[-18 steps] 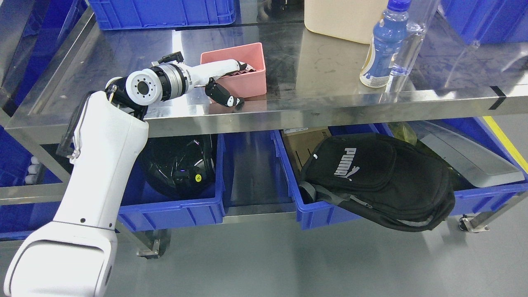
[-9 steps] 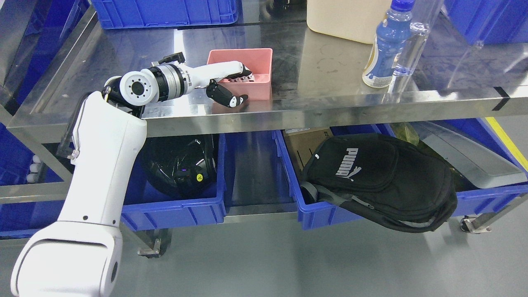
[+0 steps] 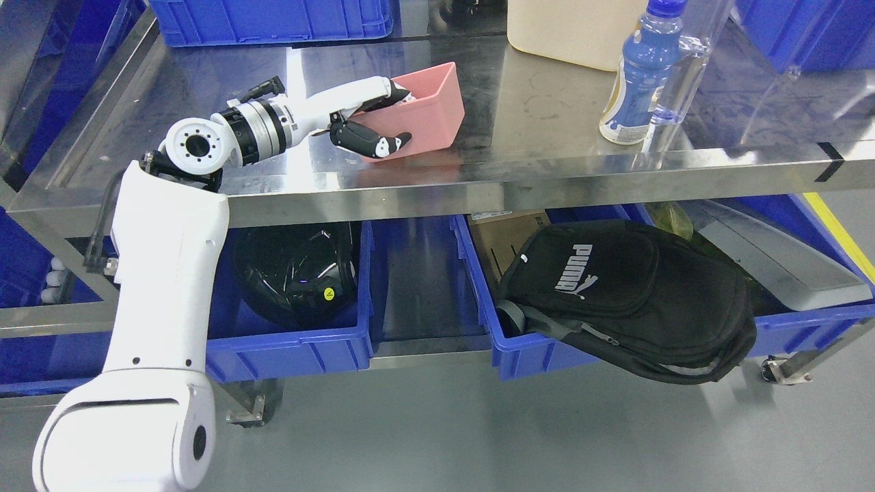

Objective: Place storage box into left shelf container
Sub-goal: 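Lift the pink box off the table with the left hand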

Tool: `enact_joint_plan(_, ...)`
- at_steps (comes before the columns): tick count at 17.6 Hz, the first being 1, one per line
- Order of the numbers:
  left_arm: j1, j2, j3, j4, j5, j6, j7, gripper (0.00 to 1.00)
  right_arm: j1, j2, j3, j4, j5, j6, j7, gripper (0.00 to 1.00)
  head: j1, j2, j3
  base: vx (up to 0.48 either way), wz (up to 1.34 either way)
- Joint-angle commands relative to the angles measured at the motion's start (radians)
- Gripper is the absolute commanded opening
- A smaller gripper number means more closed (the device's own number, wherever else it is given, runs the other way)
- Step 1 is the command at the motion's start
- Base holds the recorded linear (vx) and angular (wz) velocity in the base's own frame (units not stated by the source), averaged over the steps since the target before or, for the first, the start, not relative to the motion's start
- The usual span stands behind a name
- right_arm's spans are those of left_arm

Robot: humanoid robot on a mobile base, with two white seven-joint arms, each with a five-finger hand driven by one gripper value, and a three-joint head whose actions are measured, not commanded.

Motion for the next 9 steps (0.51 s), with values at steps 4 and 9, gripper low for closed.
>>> enact_joint_plan(4,-0.001,-0.007,0.341,0.013,0.319,-0.005,0.028,0.0,0.0,-0.017,-0.005,-0.017,0.0,0.0,0.0,1.0,0.0,0.0,0.0,-0.003,-0.03)
enact_joint_plan(9,0.109,-0.007,0.393,-0.085,0.584,-0.008,0.058,0.0,0.0,-0.017,-0.005,-0.017,0.0,0.0,0.0,1.0,0.0,0.0,0.0,0.002,0.02)
